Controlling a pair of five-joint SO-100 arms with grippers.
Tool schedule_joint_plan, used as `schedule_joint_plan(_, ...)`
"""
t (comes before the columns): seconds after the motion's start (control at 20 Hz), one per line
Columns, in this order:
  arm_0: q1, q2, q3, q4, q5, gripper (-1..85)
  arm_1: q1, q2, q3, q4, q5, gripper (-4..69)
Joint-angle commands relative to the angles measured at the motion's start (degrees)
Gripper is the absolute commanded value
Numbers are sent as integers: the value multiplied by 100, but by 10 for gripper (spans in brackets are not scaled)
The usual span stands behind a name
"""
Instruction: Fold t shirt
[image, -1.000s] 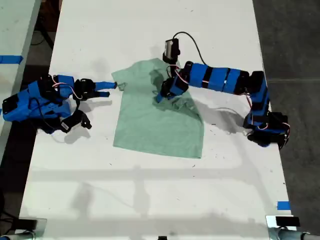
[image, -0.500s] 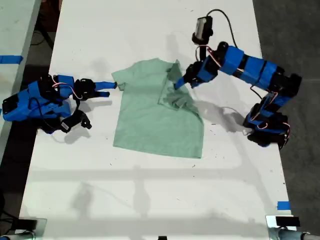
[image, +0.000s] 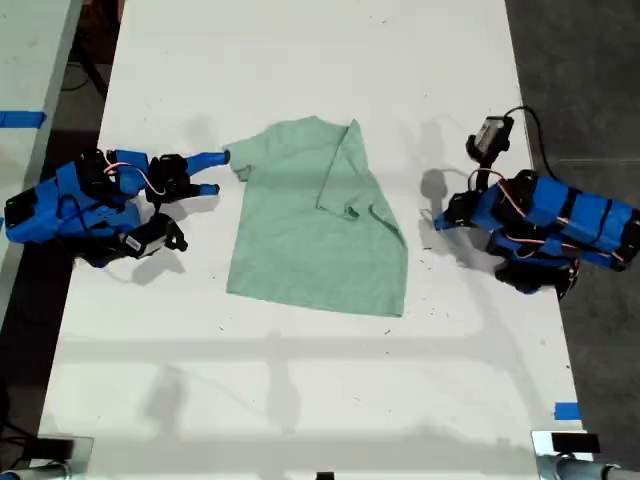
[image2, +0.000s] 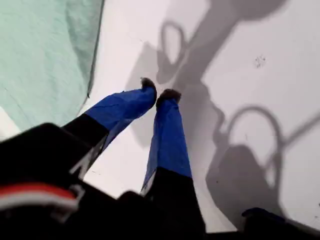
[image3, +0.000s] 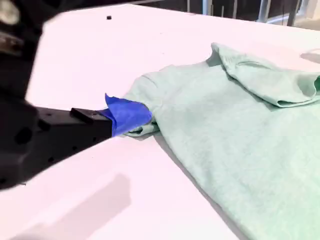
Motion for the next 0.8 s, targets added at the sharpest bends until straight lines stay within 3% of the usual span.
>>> schedule_joint_plan(0.0,-18,44,237,9,-70,267,-229,1714,703,229,-264,24)
schedule_joint_plan(0.05,18,44,237,9,-62,74,-237,1767,712,237,-343,24)
schedule_joint_plan(0.15,0,44,237,9,-62,7,-141,1767,791,246,-290,24)
schedule_joint_plan(0.3,26,44,237,9,-62,8,-158,1767,870,246,-193,24)
schedule_joint_plan(0.4,79,44,237,9,-18,67,-229,1767,896,246,-105,24)
schedule_joint_plan(0.55,62,44,237,9,-44,7,-264,1767,905,246,-79,24)
schedule_joint_plan(0.75,167,44,237,9,-35,-2,-290,1767,914,246,-53,24)
